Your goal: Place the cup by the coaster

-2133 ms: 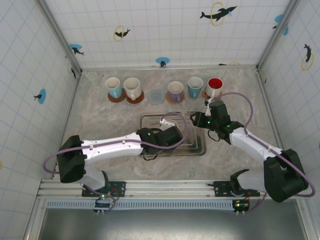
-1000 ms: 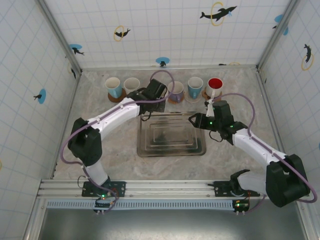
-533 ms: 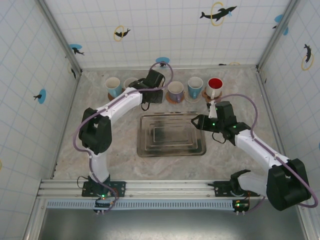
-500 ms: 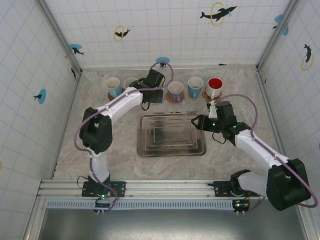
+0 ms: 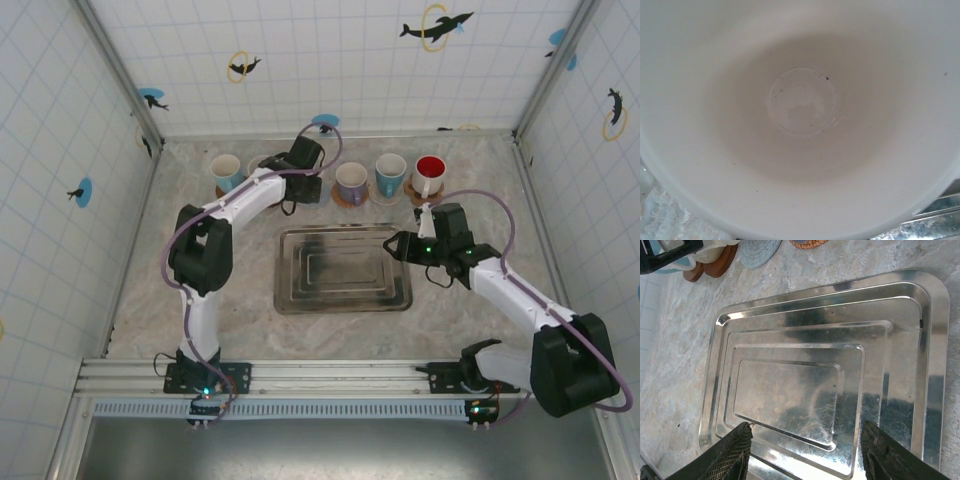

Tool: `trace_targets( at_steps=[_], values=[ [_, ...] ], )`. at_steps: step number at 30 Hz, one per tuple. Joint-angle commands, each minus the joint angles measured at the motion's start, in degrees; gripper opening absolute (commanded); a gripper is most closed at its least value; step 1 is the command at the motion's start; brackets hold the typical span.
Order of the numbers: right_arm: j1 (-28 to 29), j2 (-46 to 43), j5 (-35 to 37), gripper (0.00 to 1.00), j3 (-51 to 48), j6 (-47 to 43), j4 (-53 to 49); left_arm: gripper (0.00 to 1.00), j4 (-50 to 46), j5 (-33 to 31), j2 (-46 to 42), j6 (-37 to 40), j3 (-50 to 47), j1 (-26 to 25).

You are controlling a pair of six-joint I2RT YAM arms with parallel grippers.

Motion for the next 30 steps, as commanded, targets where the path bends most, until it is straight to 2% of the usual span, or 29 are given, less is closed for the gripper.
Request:
trace_targets(
  at_steps=[1,30],
  values=[
    [-0.47,0.83,-1.22,0.6,-0.89,-0.3,0.09,0.0,2.42,2.05,1.03,1.23,3.49,0.77],
    [-0.78,3.91,-1.69,0.59,-0.9,-0.21,2.9,0.0,2.24,3.2,4.61,1.34,5.36,2.11]
  ],
)
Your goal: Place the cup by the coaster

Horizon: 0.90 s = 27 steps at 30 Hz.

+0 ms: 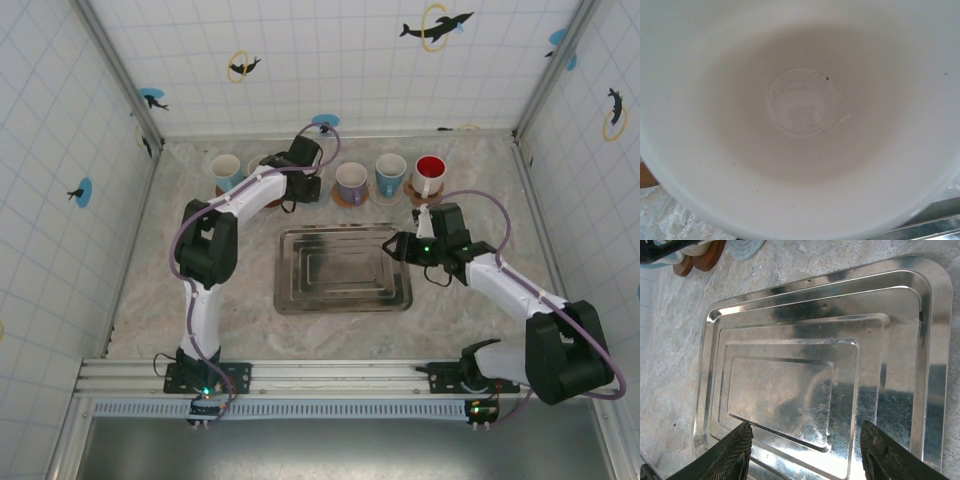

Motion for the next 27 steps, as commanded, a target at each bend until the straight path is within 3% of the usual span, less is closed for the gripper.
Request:
trace_targets(
  at_steps=[1,27],
  values=[
    [-0.23,0.51,-0.55,0.59,-0.91,-0.21,1.57,0.0,2.0,0.43,0.68,1.23,2.75,0.62],
    [-0.22,1.62,-0.99,0.59,-1.7,0.31,3.08,0.0,1.51,1.29,1.6,0.7,2.15,0.72]
  ],
)
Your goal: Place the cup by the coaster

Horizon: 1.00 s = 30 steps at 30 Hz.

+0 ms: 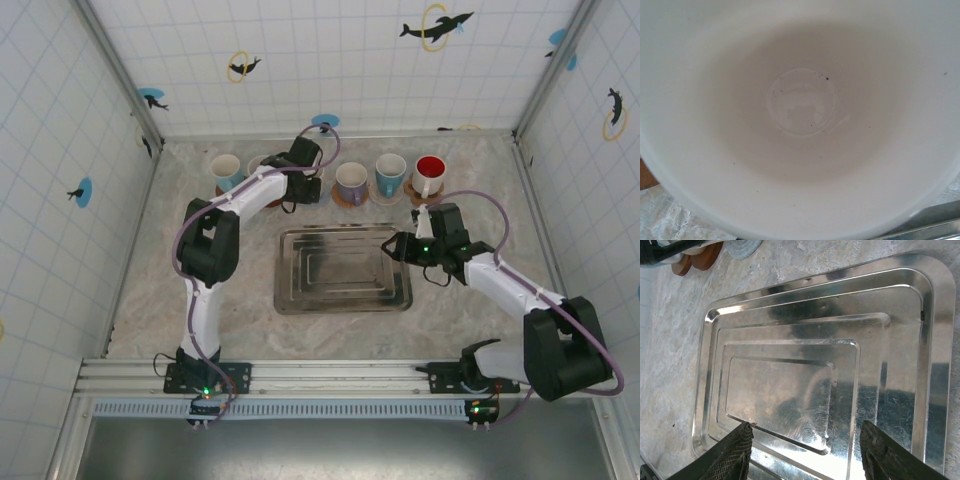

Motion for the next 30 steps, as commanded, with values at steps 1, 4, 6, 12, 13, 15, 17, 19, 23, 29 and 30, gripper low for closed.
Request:
trace_targets(
  at_steps=[1,4,6,12,13,15,17,19,23,29,30],
  values=[
    [-0.21,0.46,-0.87,0.59,-1.35,0.19,1.95,0.0,1.57,0.71,0.52,0.72,1.86,0.45],
    [-0.21,0.73,-0.97,0.59,-1.34,0.19,2.08,0.0,1.43,0.74,0.8,0.72,1.89,0.45],
    [-0.26,0.73,-1.05,0.59,-1.35,0.27,2.12,0.0,1.26,0.72,1.05,0.72,2.04,0.47],
    [-0.22,0.63,-1.05,0.59,-1.44,0.27,2.11,0.0,0.96,0.46,1.41,0.72,2.06,0.46],
    [-0.22,0.56,-1.05,0.59,-1.43,0.27,2.12,0.0,0.9,0.54,1.39,0.72,2.06,0.47],
    [-0.23,0.55,-0.97,0.59,-1.45,0.27,2.12,0.0,0.74,0.54,1.41,0.72,2.06,0.45],
    [-0.19,0.58,-0.96,0.59,-1.44,0.27,2.12,0.0,0.59,0.54,1.33,0.72,2.06,0.45],
    [-0.24,0.64,-1.03,0.59,-1.4,0.27,2.12,0.0,0.46,0.54,1.27,0.72,2.1,0.45],
    [-0.23,0.33,-0.97,0.59,-1.62,0.36,2.12,0.08,0.12,1.02,1.39,0.72,2.15,0.45],
    [-0.23,0.02,-0.79,0.59,-1.7,0.45,2.12,0.16,-0.04,1.64,1.32,0.72,2.15,0.48],
    [-0.23,0.02,-0.88,0.59,-1.66,0.45,2.12,0.17,-0.07,1.75,1.24,0.72,2.15,0.46]
  ],
)
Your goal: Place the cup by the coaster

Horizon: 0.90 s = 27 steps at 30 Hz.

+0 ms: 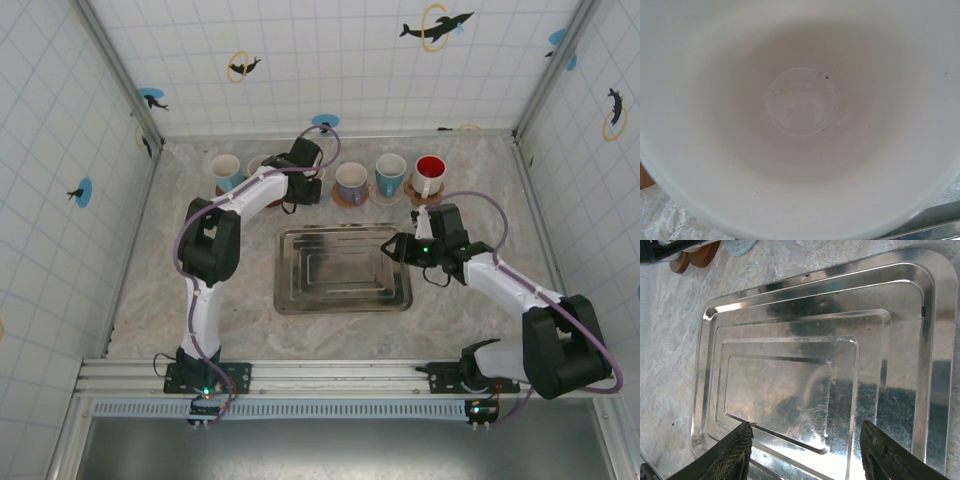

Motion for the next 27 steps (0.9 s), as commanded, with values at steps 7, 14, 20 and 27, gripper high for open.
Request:
trace_targets(
  at_steps=[7,14,20,27],
  values=[
    [-0.23,-0.24,-0.55,0.59,-1.31,0.43,1.78,0.27,-0.74,1.44,0.63,0.75,2.13,0.45],
    [-0.23,0.11,-0.68,0.59,-1.06,0.43,1.88,0.32,-1.25,1.99,-0.03,0.75,2.13,0.45],
    [-0.19,0.42,-0.68,0.59,-0.81,0.43,1.84,0.34,-1.88,1.85,-1.21,0.83,1.78,0.49],
    [-0.23,0.68,-0.68,0.59,-0.73,0.43,1.89,0.35,-1.7,2.26,-3.34,0.83,0.87,0.45]
  ],
)
